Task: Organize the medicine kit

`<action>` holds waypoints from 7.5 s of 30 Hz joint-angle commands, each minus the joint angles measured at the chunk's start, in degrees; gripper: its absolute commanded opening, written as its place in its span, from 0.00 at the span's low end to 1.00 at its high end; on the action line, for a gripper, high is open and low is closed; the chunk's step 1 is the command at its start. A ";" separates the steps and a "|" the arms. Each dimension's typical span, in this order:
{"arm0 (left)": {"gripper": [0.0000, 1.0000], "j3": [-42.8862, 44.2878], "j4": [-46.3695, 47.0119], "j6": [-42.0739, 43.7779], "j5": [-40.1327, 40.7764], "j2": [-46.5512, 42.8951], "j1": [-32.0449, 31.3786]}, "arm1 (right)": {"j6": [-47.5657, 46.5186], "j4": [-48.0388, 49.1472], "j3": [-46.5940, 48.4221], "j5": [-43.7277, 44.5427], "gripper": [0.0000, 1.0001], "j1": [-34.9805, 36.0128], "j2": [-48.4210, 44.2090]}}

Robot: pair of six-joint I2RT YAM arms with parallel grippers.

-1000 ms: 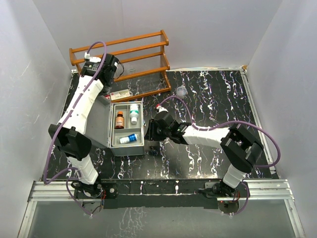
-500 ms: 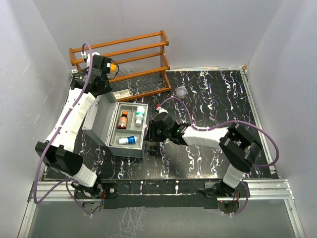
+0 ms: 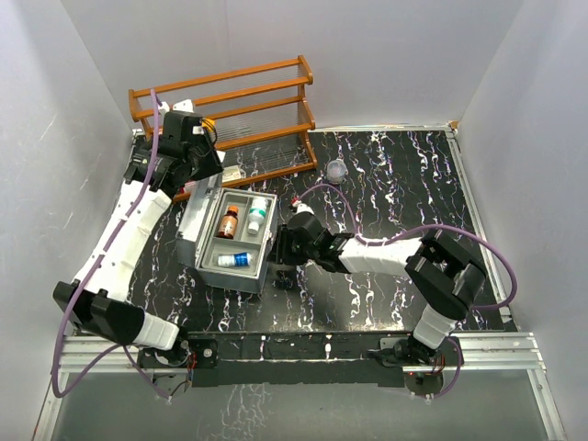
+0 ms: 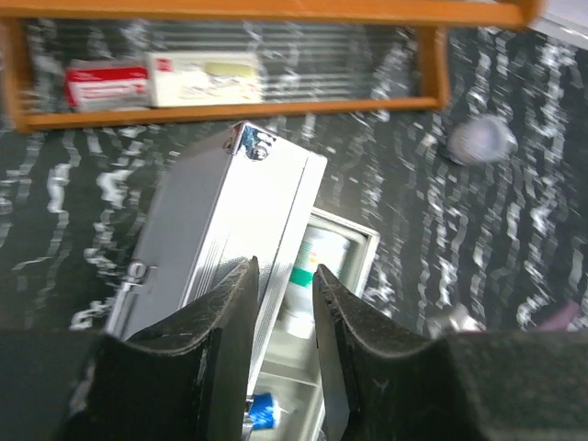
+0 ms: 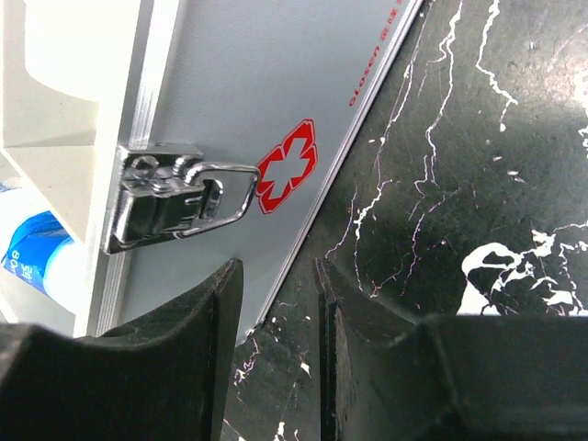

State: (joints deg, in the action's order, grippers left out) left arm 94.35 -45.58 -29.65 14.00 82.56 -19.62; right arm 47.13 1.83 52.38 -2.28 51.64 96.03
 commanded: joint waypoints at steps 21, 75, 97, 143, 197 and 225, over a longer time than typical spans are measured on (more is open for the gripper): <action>0.48 -17.67 13.64 -0.17 -31.62 -9.05 -0.79 | 7.15 0.56 -18.06 6.91 0.37 -9.13 -23.14; 0.62 -43.31 9.67 -2.24 -16.77 -21.67 0.98 | -59.19 40.23 -20.04 -0.39 0.51 -0.31 -12.74; 0.58 -44.50 11.51 -5.01 -16.58 -20.11 0.98 | -65.50 56.97 -17.29 6.27 0.51 -0.36 1.69; 0.58 -45.20 10.99 -4.24 -15.16 -20.21 0.98 | -66.12 65.82 -21.31 17.35 0.45 -0.67 0.82; 0.67 -37.91 9.32 -3.35 -17.75 -19.25 1.16 | -23.05 -4.05 2.65 9.74 0.23 -8.15 -12.03; 0.50 -40.37 8.90 -3.63 -17.43 -21.46 1.25 | -11.43 -21.37 16.68 0.56 0.06 -7.70 0.52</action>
State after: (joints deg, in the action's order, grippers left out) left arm 54.59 -33.74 -34.06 -1.67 62.76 -18.33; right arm 35.05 -17.91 67.07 -4.95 43.53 96.29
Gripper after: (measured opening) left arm 0.584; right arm 0.063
